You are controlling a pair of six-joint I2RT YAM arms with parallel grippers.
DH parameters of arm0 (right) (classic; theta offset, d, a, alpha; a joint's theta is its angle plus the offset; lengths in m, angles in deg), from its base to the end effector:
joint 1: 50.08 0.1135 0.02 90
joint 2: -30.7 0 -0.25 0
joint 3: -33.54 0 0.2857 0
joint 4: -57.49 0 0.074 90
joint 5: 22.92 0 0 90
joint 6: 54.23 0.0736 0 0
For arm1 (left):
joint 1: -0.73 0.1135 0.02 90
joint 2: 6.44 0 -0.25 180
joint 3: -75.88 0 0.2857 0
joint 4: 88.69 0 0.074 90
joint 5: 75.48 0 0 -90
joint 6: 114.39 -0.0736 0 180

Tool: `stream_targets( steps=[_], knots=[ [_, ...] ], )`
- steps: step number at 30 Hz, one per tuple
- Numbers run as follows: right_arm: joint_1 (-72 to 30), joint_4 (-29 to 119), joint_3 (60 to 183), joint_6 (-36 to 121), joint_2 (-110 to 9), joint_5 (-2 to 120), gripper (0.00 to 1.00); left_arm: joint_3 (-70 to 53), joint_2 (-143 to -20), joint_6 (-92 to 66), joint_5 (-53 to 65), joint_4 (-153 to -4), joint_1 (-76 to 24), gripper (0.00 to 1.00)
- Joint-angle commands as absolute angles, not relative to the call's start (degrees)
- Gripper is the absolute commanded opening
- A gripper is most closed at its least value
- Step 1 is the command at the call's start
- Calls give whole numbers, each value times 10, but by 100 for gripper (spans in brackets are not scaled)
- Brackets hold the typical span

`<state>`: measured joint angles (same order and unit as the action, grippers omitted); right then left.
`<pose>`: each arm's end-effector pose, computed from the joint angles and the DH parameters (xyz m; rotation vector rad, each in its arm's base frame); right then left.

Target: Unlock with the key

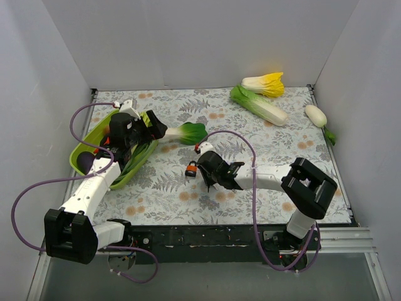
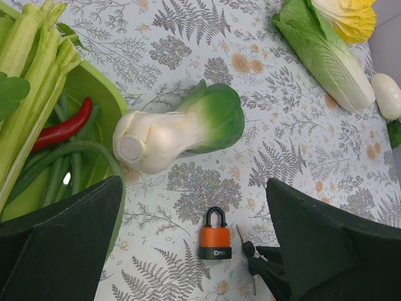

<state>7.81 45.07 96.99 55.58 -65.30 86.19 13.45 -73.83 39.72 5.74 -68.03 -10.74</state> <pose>0.2269 0.3163 0.1070 -0.6025 2.2410 0.2985 0.3318 -0.0788 0.2561 -0.8620 1.9774 -0.9618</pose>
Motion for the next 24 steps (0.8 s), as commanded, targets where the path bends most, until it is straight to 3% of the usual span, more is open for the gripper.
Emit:
stream_targets(
  steps=[1, 8, 12, 19, 24],
  knots=[
    [81, 435, 987, 565, -662, 880, 31, 129, -717, 391, 51, -687, -113, 98],
    [81, 447, 979, 565, -650, 879, 17, 129, -712, 388, 48, -689, -117, 98],
    [81, 448, 979, 564, -638, 870, 1, 137, -699, 385, 40, -700, -119, 98],
    [79, 441, 979, 556, -570, 854, 1, 146, -688, 383, -19, -732, -121, 98],
    [62, 448, 958, 554, -497, 769, 1, 165, -669, 377, -119, -780, -125, 97]
  ],
)
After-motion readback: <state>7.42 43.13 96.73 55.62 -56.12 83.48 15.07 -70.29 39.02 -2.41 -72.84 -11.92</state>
